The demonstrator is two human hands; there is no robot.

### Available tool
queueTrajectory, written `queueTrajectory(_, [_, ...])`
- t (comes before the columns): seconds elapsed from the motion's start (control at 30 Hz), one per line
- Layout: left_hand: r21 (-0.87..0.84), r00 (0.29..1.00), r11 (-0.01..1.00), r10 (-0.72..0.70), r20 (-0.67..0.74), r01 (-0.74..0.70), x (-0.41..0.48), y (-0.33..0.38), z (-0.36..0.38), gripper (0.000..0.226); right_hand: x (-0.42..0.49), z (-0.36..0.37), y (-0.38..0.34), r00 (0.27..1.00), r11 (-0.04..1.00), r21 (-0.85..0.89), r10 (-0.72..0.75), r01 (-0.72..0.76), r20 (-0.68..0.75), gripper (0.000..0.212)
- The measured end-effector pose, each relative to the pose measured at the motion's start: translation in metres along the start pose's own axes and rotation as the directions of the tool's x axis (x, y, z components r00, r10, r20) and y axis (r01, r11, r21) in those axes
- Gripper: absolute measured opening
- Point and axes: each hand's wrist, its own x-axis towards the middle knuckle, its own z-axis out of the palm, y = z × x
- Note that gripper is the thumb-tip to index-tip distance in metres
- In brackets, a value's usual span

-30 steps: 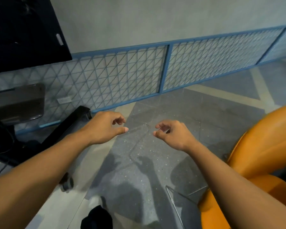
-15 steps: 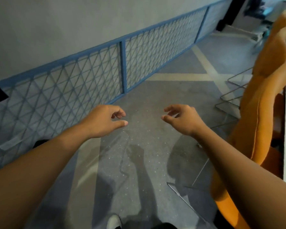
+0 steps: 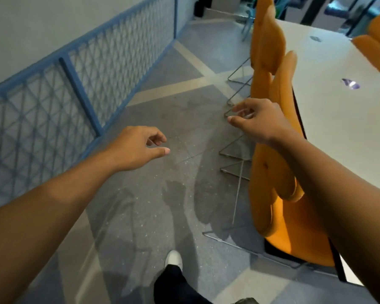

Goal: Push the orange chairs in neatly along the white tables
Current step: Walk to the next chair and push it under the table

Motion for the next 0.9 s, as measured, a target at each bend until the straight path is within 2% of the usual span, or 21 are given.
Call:
queueTrajectory(0.17, [-0.001, 0.994, 0.996, 0.092, 0.054, -0.092, 0.064, 0.021, 0.010, 0.034, 0.023, -0.015, 0.042, 0.975, 0.991, -0.071, 0.100, -0.116, -0.196, 0.041])
queueTrajectory(0.33, [-0.008, 0.981, 0.986, 0.165, 0.105, -0.165, 0.123, 0.044, 0.022, 0.033, 0.038, -0.026, 0.085, 0.913, 0.913, -0.224, 0.266, -0.342, -0.310, 0.060])
queueTrajectory(0.4, [-0.017, 0.976, 0.983, 0.183, 0.118, -0.182, 0.137, 0.052, 0.025, 0.032, 0.039, -0.026, 0.096, 0.894, 0.888, -0.216, 0.337, -0.406, -0.294, 0.074])
queueTrajectory(0.5, [-0.044, 0.960, 0.972, 0.233, 0.153, -0.229, 0.164, 0.069, 0.032, 0.030, 0.043, -0.027, 0.110, 0.856, 0.849, -0.139, 0.482, -0.509, -0.186, 0.086])
queueTrajectory(0.63, [-0.068, 0.935, 0.954, 0.300, 0.189, -0.292, 0.197, 0.085, 0.041, 0.033, 0.050, -0.027, 0.113, 0.799, 0.796, -0.071, 0.597, -0.601, -0.078, 0.072])
queueTrajectory(0.77, [-0.063, 0.898, 0.925, 0.380, 0.221, -0.376, 0.229, 0.098, 0.051, 0.039, 0.055, -0.025, 0.109, 0.786, 0.777, -0.121, 0.613, -0.618, -0.079, 0.053])
queueTrajectory(0.9, [-0.078, 0.835, 0.873, 0.483, 0.264, -0.481, 0.261, 0.112, 0.060, 0.055, 0.061, -0.024, 0.104, 0.735, 0.723, -0.135, 0.671, -0.678, -0.100, 0.045])
